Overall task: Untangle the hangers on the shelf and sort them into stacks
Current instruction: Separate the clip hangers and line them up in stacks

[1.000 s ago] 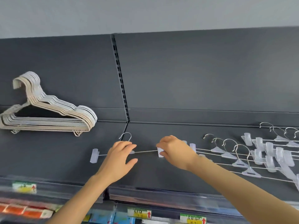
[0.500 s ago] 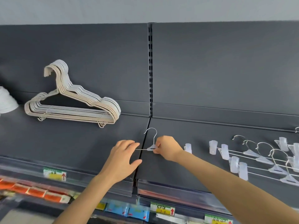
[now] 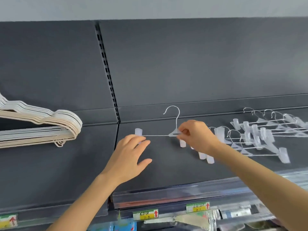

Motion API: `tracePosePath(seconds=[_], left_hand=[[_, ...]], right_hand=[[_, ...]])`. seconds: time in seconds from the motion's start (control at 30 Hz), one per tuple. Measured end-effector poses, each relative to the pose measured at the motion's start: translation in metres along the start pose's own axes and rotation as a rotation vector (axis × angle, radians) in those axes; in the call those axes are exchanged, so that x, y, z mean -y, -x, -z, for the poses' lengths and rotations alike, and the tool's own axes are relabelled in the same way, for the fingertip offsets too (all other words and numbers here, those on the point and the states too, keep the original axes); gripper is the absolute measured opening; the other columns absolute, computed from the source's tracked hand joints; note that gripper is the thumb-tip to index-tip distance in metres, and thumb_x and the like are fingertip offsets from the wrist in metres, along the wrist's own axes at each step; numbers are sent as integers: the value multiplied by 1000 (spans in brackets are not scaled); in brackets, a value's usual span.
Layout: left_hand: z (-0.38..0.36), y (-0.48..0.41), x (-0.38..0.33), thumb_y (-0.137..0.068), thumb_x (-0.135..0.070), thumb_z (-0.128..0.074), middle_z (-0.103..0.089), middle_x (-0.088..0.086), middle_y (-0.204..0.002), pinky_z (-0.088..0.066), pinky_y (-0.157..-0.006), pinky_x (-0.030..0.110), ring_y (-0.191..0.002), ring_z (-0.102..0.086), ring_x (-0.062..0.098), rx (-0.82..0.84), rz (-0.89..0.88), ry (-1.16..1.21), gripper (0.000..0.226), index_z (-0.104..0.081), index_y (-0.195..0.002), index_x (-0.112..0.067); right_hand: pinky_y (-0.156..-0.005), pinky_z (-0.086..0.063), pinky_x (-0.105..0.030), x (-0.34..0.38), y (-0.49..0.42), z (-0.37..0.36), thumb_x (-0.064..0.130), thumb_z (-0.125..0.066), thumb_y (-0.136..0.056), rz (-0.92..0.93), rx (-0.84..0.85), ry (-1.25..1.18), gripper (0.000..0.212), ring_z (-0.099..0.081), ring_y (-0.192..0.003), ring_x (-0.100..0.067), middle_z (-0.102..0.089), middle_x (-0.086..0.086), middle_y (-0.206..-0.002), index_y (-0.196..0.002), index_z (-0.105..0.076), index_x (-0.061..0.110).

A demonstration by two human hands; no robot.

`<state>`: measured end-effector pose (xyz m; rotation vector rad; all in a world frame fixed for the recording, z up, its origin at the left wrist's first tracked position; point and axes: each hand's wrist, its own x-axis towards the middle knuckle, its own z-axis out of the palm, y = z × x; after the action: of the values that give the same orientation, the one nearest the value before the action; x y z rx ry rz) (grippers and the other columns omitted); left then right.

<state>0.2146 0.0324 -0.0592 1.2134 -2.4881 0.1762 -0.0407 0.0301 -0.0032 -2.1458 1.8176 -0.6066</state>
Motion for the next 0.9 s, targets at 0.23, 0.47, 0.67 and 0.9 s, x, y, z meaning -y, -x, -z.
tracePosePath(seconds=[0.23,0.47,0.67,0.9], left_hand=[[-16,-51,-67,-84,-51,-48,-58,-6,-126,-44,-93,35,-117,-44,14,17,-164,101,50,-62,-121,-20],[-35,-94,-129,-86,-50,-46,-57,-1,-128,-41,-96,33,-118,-44,13,-13,-78,178,49,-63,-119,-18],[-52,-126,-171,-84,-58,-36,-56,-6,-129,-30,-100,26,-122,-39,11,10,58,229,63,-60,-126,-17],[-62,-153,-192,-94,-43,-51,-44,-9,-139,-25,-107,28,-132,-32,12,210,197,201,47,-48,-136,-22]], right_hand=[[-54,-32,-18,-89,49,45,19,-65,-83,-97,-102,47,28,-40,-61,-13,-46,2,-64,-64,-49,7],[-62,-39,-25,-179,95,93,21,-67,-84,-69,-75,122,21,-50,-67,-20,-57,-7,-71,-73,-61,4],[-55,-32,-19,-231,117,96,20,-67,-84,40,38,112,33,-38,-58,-6,-41,10,-67,-61,-43,20],[-57,-38,-25,-258,117,76,26,-63,-87,122,82,117,29,-47,-65,-20,-48,1,-71,-69,-52,6]])
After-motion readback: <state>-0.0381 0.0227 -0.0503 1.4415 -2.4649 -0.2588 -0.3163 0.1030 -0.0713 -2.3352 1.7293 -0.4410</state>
